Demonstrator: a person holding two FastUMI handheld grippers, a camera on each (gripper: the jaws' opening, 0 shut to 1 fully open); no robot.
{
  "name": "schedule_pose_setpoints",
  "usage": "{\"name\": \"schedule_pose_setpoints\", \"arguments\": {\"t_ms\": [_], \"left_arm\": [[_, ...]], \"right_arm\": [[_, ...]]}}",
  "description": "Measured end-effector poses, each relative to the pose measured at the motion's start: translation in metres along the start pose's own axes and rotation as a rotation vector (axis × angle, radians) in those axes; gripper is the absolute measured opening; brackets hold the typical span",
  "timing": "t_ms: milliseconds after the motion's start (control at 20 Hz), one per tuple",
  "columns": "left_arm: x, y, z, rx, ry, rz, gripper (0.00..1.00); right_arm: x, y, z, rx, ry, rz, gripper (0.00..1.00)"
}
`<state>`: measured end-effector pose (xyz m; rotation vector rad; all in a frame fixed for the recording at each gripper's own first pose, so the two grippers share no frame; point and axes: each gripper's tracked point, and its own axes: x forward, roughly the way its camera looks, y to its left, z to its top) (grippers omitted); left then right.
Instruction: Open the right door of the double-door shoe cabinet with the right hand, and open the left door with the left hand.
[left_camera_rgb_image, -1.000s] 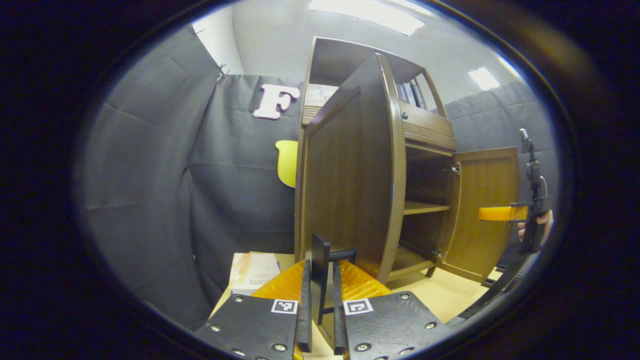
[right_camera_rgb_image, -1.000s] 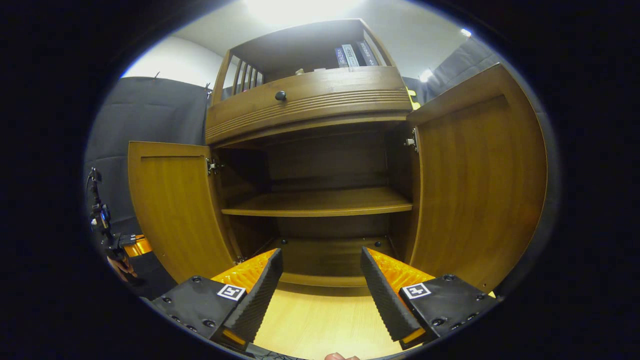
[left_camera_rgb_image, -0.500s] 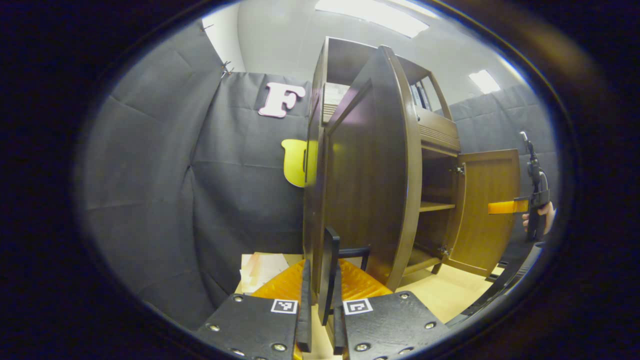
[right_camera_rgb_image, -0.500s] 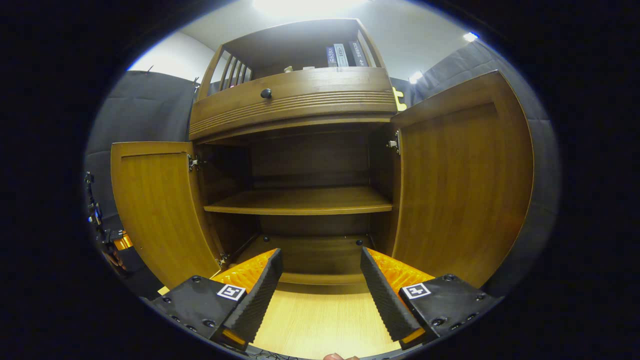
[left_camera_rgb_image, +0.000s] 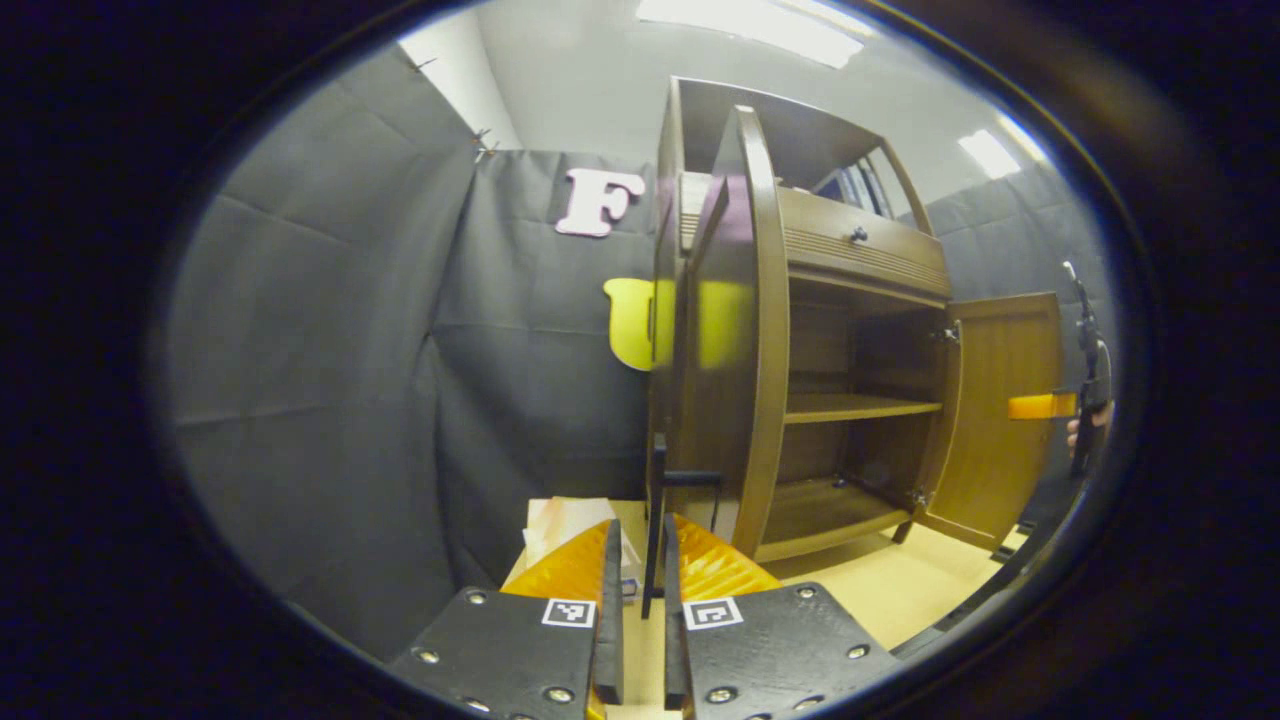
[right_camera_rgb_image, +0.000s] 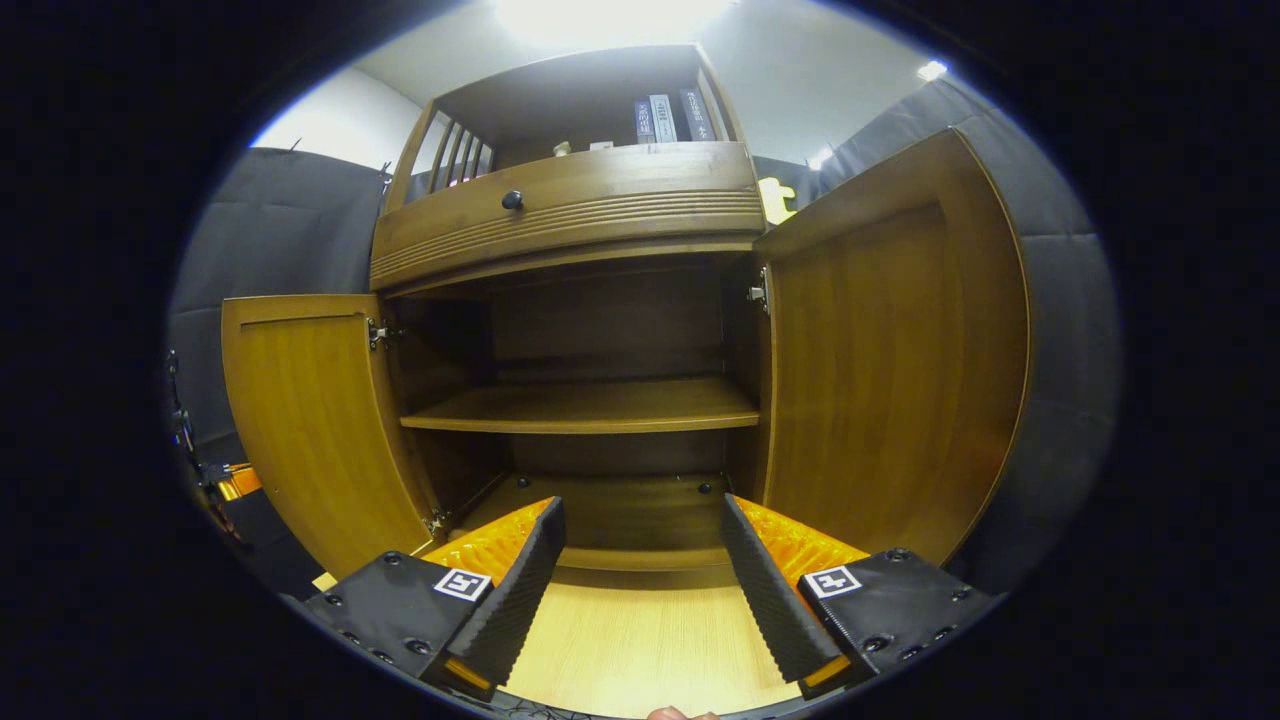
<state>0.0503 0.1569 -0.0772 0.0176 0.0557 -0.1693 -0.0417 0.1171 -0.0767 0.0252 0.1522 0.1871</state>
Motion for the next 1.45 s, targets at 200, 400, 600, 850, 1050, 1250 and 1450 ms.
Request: {"name": "schedule_pose_setpoints", "arguments": {"t_ms": [200,400,600,850,1050,1250,1450], "left_arm": [[-0.015,0.002,0.012,-0.005,-0.023,0.098,0.17],[-0.022,-0.003,0.024,0.002,-0.049,0.154,0.26],[-0.024,-0.026,0.040,0.014,-0.096,0.159,0.62],[-0.034,-0.051,0.054,0.027,-0.125,0.251,0.80],[-0.038,-0.068,0.063,-0.026,-0.165,0.297,0.81],[-0.023,-0.096,0.059,-0.020,-0.141,0.226,0.81],[-0.005,-0.108,0.055,0.032,-0.108,0.143,0.81]], "right_arm": [[-0.011,-0.012,0.004,-0.007,-0.011,0.022,0.93],[-0.028,-0.028,0.009,-0.011,-0.016,0.034,0.93],[-0.050,-0.037,0.013,-0.051,-0.023,0.085,0.93],[-0.075,-0.056,0.023,-0.042,-0.066,0.104,0.93],[-0.092,-0.075,0.028,-0.033,-0.089,0.122,0.92],[-0.097,-0.099,0.025,-0.039,-0.084,0.064,0.98],[-0.090,-0.097,0.020,-0.017,-0.048,0.019,0.98]]}}
